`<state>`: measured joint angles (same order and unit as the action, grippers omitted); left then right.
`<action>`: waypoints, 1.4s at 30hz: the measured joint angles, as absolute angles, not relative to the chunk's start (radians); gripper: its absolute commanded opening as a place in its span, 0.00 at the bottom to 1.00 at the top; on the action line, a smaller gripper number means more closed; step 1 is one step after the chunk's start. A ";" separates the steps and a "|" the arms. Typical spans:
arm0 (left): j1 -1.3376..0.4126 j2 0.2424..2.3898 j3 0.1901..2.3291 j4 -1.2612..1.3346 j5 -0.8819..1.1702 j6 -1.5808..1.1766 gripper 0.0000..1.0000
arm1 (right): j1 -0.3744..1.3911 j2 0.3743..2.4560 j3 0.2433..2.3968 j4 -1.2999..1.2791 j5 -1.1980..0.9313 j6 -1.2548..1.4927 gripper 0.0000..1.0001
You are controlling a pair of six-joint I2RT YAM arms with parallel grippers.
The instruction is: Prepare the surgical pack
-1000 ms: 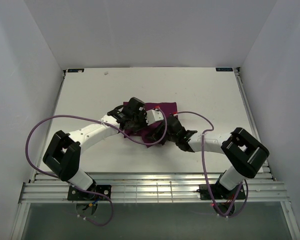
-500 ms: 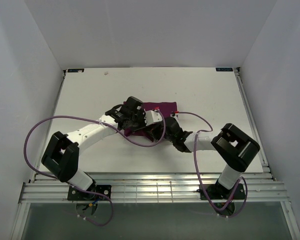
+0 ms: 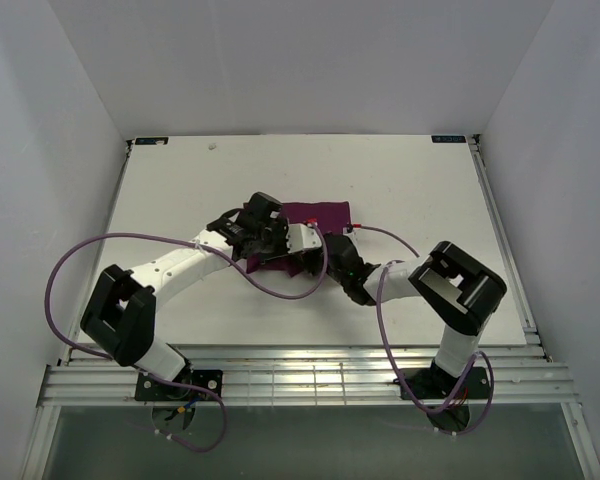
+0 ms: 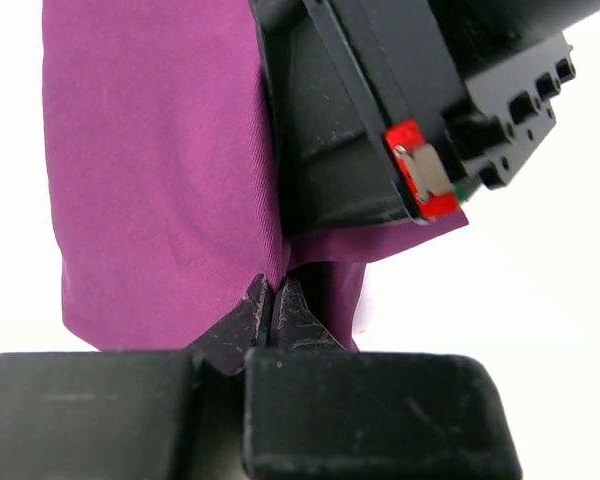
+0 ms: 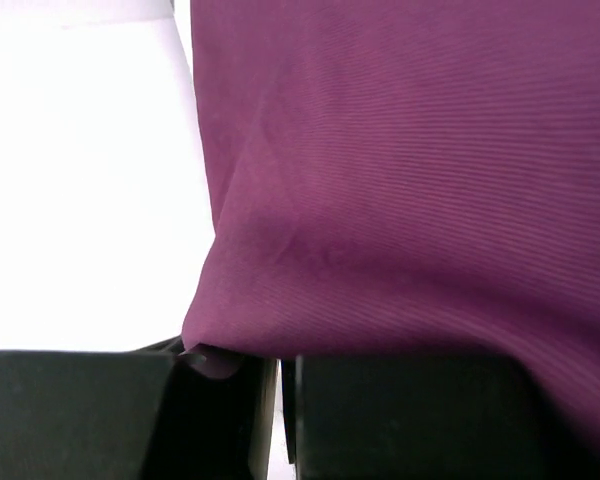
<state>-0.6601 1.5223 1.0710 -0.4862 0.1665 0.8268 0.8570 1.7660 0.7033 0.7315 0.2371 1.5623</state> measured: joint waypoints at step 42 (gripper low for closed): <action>-0.665 1.460 0.994 -0.459 0.213 0.889 0.00 | 0.838 1.922 0.645 1.006 0.295 1.707 0.08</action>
<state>-0.6647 1.4605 0.9936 -0.4587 0.2127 0.8886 0.8375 1.9221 0.6453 1.0058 0.2951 1.7065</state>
